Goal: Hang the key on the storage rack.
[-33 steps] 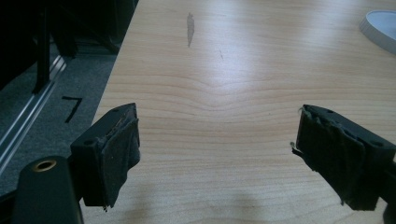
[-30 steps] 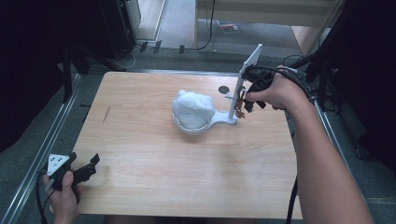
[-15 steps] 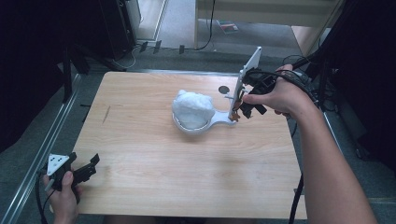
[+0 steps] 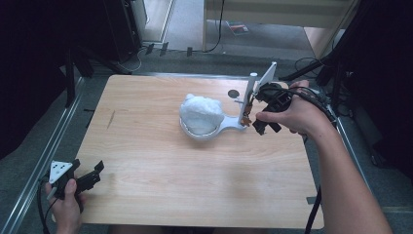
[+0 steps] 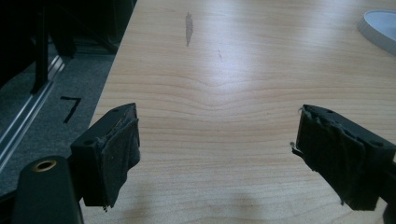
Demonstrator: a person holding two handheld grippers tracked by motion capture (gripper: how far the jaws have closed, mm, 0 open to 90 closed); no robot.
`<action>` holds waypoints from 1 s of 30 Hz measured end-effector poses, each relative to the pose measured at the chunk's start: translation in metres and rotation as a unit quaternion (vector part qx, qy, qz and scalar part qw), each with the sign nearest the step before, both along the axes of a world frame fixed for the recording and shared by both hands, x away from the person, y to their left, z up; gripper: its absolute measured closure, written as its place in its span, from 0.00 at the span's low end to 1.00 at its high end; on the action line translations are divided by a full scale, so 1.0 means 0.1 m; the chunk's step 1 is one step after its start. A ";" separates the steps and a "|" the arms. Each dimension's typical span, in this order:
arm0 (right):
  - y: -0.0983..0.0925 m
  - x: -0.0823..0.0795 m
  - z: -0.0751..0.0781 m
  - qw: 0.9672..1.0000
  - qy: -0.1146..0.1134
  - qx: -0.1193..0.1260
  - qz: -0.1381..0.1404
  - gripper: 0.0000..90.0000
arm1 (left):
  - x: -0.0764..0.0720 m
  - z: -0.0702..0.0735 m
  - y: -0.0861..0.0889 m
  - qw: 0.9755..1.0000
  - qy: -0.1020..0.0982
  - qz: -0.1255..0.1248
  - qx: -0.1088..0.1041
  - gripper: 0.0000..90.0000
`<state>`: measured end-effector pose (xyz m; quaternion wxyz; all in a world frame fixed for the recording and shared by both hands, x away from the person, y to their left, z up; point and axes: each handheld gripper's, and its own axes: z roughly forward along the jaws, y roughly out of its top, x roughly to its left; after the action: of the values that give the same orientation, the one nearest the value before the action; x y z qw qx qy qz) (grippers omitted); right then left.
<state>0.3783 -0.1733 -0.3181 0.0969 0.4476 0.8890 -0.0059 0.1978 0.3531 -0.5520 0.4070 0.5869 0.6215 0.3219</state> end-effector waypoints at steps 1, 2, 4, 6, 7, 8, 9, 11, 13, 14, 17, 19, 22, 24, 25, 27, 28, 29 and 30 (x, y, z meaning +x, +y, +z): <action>-0.01 -0.01 0.00 1.000 0.000 0.000 0.000 0.00 | 0.00 0.00 0.00 1.000 0.001 -0.001 0.000 0.15; -0.02 -0.03 -0.02 1.000 -0.001 0.002 0.000 0.00 | 0.00 0.00 0.00 1.000 0.001 0.000 0.000 0.15; -0.04 -0.05 -0.04 1.000 -0.002 0.004 -0.004 0.00 | 0.00 0.00 0.00 1.000 0.000 0.000 0.000 0.15; -0.07 -0.09 -0.07 1.000 -0.001 0.009 -0.007 0.00 | 0.00 0.00 0.00 1.000 0.000 0.000 0.000 0.15; -0.08 -0.10 -0.08 1.000 0.001 0.008 -0.009 0.00 | 0.00 0.00 0.00 1.000 0.000 0.000 0.000 0.15; -0.10 -0.12 -0.12 1.000 0.002 0.007 -0.009 0.00 | 0.00 0.00 0.00 1.000 0.000 0.000 0.001 0.15; -0.11 -0.13 -0.14 1.000 0.002 0.009 -0.010 0.00 | 0.00 0.00 0.00 1.000 0.000 0.000 0.001 0.15; -0.13 -0.15 -0.20 1.000 0.004 0.009 -0.011 0.00 | 0.00 0.00 0.00 1.000 0.000 0.000 0.001 0.15; -0.16 -0.17 -0.25 1.000 0.005 0.013 -0.014 0.00 | 0.00 0.00 0.00 1.000 -0.001 0.000 0.001 0.15; -0.18 -0.17 -0.28 1.000 0.006 0.015 -0.018 0.00 | 0.00 0.00 0.00 1.000 0.000 0.000 0.001 0.15; -0.21 -0.19 -0.38 1.000 0.009 0.020 -0.019 0.00 | 0.00 0.00 0.00 1.000 0.001 0.000 0.001 0.15; -0.24 -0.20 -0.45 0.999 0.011 0.021 -0.021 0.00 | 0.00 0.00 0.00 1.000 0.000 0.000 0.001 0.15; -0.27 -0.22 -0.54 0.999 0.012 0.021 -0.026 0.00 | 0.00 0.00 0.00 1.000 0.000 0.000 0.000 0.15; -0.28 -0.23 -0.59 0.999 0.012 0.021 -0.029 0.00 | 0.00 0.00 0.00 1.000 -0.001 0.000 0.000 0.15; -0.29 -0.24 -0.61 0.999 0.013 0.022 -0.030 0.00 | 0.00 0.00 0.00 1.000 0.000 0.000 0.000 0.15; -0.30 -0.26 -0.68 0.999 0.015 0.022 -0.030 0.00 | 0.00 0.00 0.00 1.000 0.000 -0.001 0.001 0.15; -0.31 -0.27 -0.73 0.999 0.019 0.020 -0.033 0.00 | 0.00 0.00 0.00 1.000 0.000 -0.001 0.001 0.15; -0.32 -0.27 -0.76 0.999 0.020 0.019 -0.033 0.00 | 0.00 0.00 0.00 1.000 0.000 0.000 0.001 0.15; -0.34 -0.28 -0.79 0.999 0.020 0.017 -0.032 0.00 | 0.00 0.00 0.00 1.000 0.000 0.000 0.001 0.15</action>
<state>0.3503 -0.2068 -0.3974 0.0707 0.4775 0.8758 -0.0028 0.1975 0.3527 -0.5520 0.4066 0.5875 0.6210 0.3223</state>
